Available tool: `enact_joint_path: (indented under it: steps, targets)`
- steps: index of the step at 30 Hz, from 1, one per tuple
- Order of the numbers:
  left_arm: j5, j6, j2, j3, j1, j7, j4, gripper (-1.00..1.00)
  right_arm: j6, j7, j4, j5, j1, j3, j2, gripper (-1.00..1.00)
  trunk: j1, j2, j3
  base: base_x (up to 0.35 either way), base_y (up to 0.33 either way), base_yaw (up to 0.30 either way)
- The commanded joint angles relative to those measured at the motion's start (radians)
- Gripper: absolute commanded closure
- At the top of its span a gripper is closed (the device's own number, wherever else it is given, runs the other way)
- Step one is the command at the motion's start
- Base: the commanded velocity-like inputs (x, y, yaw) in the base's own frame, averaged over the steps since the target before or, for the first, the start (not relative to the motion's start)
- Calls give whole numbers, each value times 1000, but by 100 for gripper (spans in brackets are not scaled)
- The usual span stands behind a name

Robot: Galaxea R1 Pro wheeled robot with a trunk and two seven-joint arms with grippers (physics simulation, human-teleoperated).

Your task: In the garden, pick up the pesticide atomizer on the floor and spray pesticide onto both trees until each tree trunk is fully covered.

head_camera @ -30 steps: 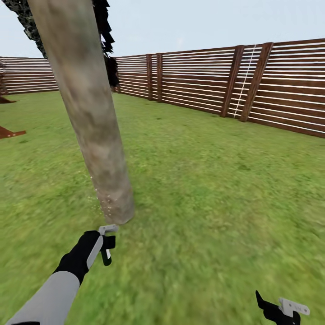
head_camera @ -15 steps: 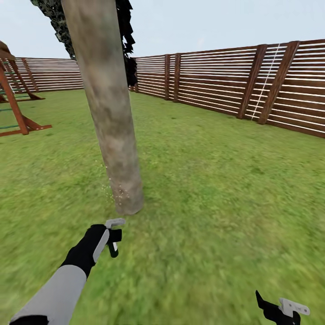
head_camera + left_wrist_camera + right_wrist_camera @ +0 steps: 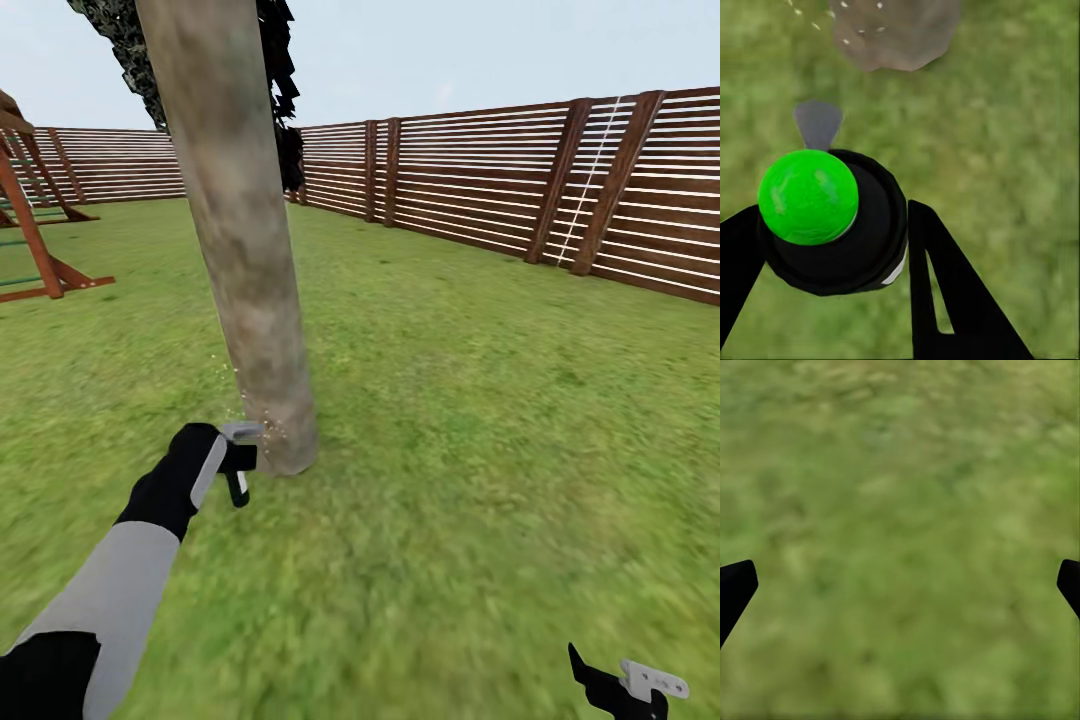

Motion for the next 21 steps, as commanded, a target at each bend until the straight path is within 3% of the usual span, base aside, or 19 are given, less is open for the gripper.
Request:
enact_joint_path:
  steps: [1,2,5,6,7,9,10,11,12,14,16,19,21]
  targets:
    - [-15,32,-39,-1,0,0,-56,100,0,0,0,0,0,0,0,-100,0,0,0,0,0,0]
    - [-19,44,-70,-2,0,1,-109,100,0,0,0,0,0,0,0,-100,0,0,0,0,0,0]
    - [-21,50,-69,3,0,2,-139,100,0,0,0,0,0,0,0,-100,0,0,0,0,0,0]
    - [-21,52,-39,7,-1,2,-141,100,0,0,0,0,0,0,0,-100,0,0,0,0,0,0]
    - [-17,53,9,10,-2,2,-142,100,0,0,0,0,0,0,0,-100,0,0,0,0,0,0]
    - [-13,55,54,28,-18,1,-142,100,0,0,0,0,0,0,0,-100,0,0,0,0,0,0]
    - [-11,56,65,40,-25,0,-143,100,0,1,0,0,0,0,0,-100,0,0,0,0,0,0]
    - [-10,57,63,42,-28,0,-143,100,0,1,0,0,0,0,0,-100,0,0,0,0,0,0]
    - [-10,58,44,41,-33,0,-144,100,0,1,0,0,0,0,0,-100,0,0,0,0,0,0]
    - [-12,59,-10,37,-37,0,-144,100,0,1,0,0,0,0,0,-100,0,0,0,0,0,0]
    - [-11,61,-55,10,-54,0,-142,100,0,0,0,0,0,0,-1,-100,0,0,0,0,0,0]
    - [-10,62,-49,0,-75,0,-140,100,0,0,0,0,0,0,-1,-100,0,0,0,0,0,0]
    - [-10,63,-15,9,-85,-1,-140,100,0,1,0,0,0,0,-2,-100,0,0,0,0,0,0]
